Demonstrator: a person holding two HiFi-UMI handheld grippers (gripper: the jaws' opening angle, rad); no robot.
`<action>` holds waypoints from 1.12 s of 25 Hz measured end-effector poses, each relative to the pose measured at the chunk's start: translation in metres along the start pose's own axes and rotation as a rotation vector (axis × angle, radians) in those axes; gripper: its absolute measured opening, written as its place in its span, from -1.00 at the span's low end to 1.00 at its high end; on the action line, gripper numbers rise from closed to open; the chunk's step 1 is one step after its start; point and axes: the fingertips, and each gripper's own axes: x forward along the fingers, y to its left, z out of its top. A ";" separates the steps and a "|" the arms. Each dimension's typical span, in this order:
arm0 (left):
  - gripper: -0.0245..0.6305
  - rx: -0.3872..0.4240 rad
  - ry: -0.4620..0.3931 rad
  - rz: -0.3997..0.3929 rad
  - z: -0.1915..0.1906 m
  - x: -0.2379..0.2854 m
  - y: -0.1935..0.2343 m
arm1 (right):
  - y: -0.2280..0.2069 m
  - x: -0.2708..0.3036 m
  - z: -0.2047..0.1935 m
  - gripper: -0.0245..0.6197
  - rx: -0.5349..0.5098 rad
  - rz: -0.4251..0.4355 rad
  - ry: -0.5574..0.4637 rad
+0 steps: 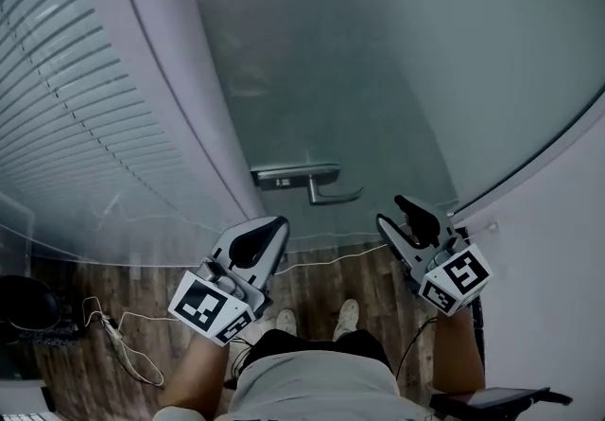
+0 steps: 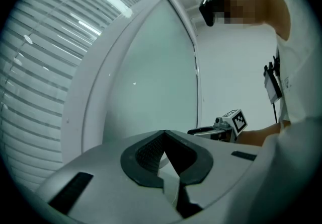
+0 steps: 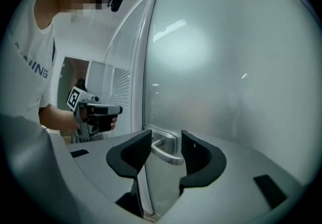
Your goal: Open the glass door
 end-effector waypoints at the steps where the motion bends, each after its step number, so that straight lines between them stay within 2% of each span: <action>1: -0.93 0.000 0.004 0.020 -0.002 0.003 0.000 | -0.004 0.006 -0.005 -0.38 -0.020 0.030 0.029; 6: -0.93 -0.001 0.021 0.097 -0.010 0.015 0.000 | -0.025 0.036 -0.037 -0.33 -0.106 0.122 0.180; 10: -0.93 -0.009 0.030 0.148 -0.009 0.013 0.003 | -0.021 0.058 -0.061 -0.33 -0.171 0.216 0.291; 13: -0.93 -0.014 0.037 0.163 -0.010 0.011 0.008 | -0.018 0.069 -0.074 -0.33 -0.236 0.231 0.340; 16: -0.93 -0.018 0.046 0.168 -0.011 0.009 0.011 | -0.014 0.075 -0.076 -0.34 -0.257 0.233 0.349; 18: -0.93 -0.020 0.046 0.170 -0.014 0.009 0.012 | -0.013 0.075 -0.077 -0.45 -0.266 0.229 0.350; 21: -0.93 -0.021 0.044 0.166 -0.015 0.011 0.014 | -0.015 0.075 -0.080 -0.47 -0.256 0.217 0.352; 28: -0.93 -0.026 0.048 0.149 -0.020 0.015 0.013 | -0.018 0.081 -0.096 -0.47 -0.161 0.186 0.324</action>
